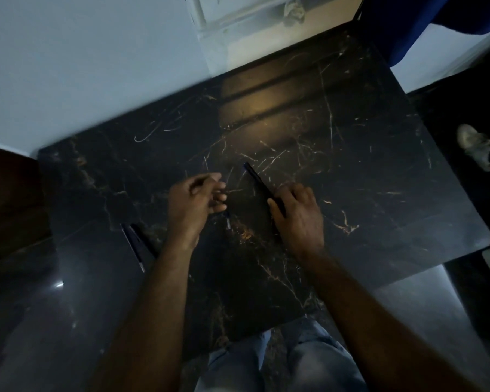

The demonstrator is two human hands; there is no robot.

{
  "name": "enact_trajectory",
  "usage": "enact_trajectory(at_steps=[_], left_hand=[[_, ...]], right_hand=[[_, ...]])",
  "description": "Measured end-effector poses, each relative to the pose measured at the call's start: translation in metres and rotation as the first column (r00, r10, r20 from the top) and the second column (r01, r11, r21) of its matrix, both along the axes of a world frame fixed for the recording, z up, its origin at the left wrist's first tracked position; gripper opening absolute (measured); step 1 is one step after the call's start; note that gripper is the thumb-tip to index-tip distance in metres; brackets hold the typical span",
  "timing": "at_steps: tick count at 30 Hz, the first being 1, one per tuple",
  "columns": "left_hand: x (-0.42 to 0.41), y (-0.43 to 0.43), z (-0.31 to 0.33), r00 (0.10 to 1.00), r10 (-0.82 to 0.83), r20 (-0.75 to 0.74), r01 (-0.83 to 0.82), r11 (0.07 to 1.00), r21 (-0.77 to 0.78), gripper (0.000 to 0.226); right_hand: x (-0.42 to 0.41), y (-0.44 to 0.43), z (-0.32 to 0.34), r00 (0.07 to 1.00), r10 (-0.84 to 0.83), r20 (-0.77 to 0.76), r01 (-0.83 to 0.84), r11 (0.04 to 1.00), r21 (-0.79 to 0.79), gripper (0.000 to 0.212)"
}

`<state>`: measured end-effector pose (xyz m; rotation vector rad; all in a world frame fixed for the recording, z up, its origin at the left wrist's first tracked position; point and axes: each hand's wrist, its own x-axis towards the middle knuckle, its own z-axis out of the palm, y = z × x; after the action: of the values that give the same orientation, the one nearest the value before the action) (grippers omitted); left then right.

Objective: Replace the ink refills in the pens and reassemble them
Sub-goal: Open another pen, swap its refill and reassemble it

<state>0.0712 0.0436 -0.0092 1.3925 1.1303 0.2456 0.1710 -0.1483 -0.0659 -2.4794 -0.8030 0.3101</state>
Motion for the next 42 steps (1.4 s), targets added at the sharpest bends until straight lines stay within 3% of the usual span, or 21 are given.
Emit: enact_trajectory(at_steps=[4,9,11,13,17,21,26,33,35,37,42], left_hand=[[-0.032,0.0,-0.002,1.0,0.018,0.003,-0.018,0.998,0.058,0.014],[-0.072,0.017,0.009,0.986,0.155,0.069,-0.162,0.981,0.107,0.019],[-0.092,0.031,0.019,0.97,0.212,0.119,-0.228,0.964,0.138,0.021],[-0.117,0.051,0.029,0.947,0.273,0.17,-0.301,0.938,0.173,0.021],[-0.164,0.092,0.04,0.905,0.348,0.245,-0.394,0.902,0.173,0.017],[-0.19,0.117,0.042,0.896,0.331,0.296,-0.383,0.914,0.137,0.018],[-0.209,0.125,0.04,0.918,0.228,0.325,-0.267,0.96,0.083,0.02],[-0.224,0.122,0.023,0.949,0.184,0.256,-0.187,0.982,-0.013,0.019],[-0.225,0.123,0.023,0.965,0.15,0.217,-0.15,0.989,-0.013,0.017],[-0.221,0.124,0.027,0.976,0.087,0.199,-0.08,0.996,-0.04,0.014],[-0.202,0.121,0.056,0.931,-0.159,0.328,0.145,0.987,0.068,0.007]], right_hand=[[0.003,-0.003,-0.01,0.995,0.05,0.088,-0.042,0.995,-0.088,0.026],[0.003,0.001,-0.003,0.994,0.01,0.109,0.008,0.986,-0.164,0.033],[0.001,0.002,0.009,0.99,-0.077,0.121,0.089,0.991,-0.099,0.037],[-0.011,0.009,0.028,0.984,-0.128,0.121,0.121,0.991,0.06,0.031],[-0.082,0.063,0.068,1.0,0.002,-0.025,0.004,0.974,0.227,0.021],[-0.157,0.128,0.061,0.974,0.206,-0.097,-0.191,0.971,0.144,0.014],[-0.196,0.173,0.023,0.967,0.221,-0.124,-0.228,0.973,-0.042,0.025],[-0.205,0.191,0.014,0.975,0.21,-0.073,-0.219,0.964,-0.15,0.028],[-0.202,0.188,0.028,0.98,0.153,-0.129,-0.164,0.983,-0.079,0.025],[-0.199,0.181,0.049,0.968,0.134,-0.214,-0.113,0.988,0.109,0.02],[-0.195,0.162,0.111,0.946,0.219,-0.241,-0.082,0.877,0.474,0.01]])
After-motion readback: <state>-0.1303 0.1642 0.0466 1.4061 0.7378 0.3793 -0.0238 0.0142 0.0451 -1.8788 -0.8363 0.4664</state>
